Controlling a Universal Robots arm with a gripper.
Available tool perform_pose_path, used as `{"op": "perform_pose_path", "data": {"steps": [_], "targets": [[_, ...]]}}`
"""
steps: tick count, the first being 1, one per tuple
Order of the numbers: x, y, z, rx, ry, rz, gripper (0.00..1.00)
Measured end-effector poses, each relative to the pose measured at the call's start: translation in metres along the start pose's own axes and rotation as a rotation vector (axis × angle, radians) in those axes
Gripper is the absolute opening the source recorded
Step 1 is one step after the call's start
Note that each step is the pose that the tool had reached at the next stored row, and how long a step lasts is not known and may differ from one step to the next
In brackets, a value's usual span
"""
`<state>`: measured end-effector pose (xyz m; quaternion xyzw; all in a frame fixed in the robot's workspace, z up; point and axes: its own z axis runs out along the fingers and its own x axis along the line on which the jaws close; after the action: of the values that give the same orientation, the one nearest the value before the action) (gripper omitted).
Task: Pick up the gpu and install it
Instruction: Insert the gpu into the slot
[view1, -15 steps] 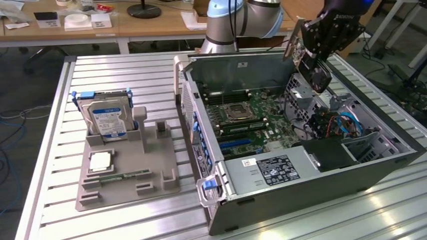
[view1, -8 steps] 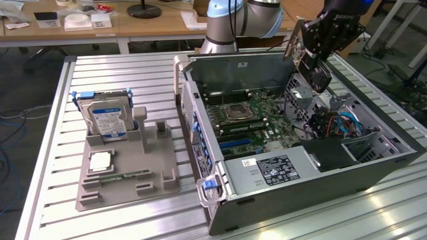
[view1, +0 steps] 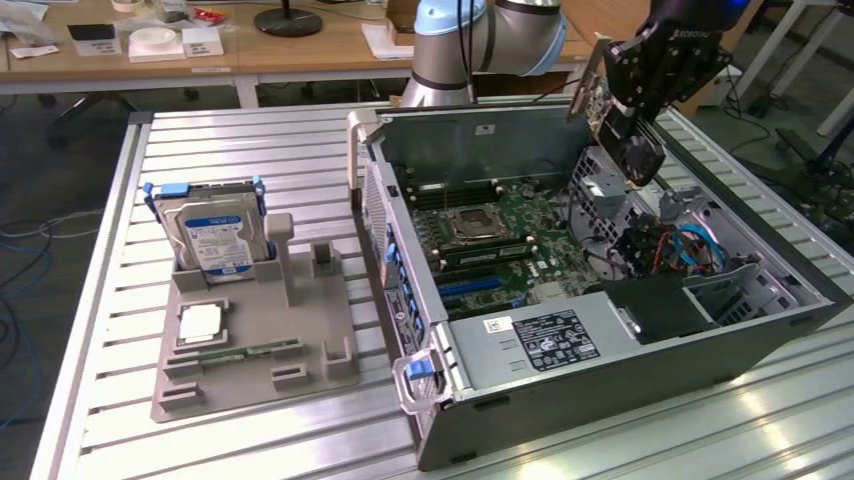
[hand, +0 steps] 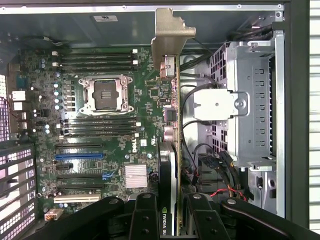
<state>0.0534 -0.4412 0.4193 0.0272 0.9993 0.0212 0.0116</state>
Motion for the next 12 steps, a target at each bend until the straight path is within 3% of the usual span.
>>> {"op": "perform_pose_path", "data": {"steps": [12], "targets": [[0.0, 0.0, 0.0, 0.0, 0.0002, -0.005, 0.27]]}}
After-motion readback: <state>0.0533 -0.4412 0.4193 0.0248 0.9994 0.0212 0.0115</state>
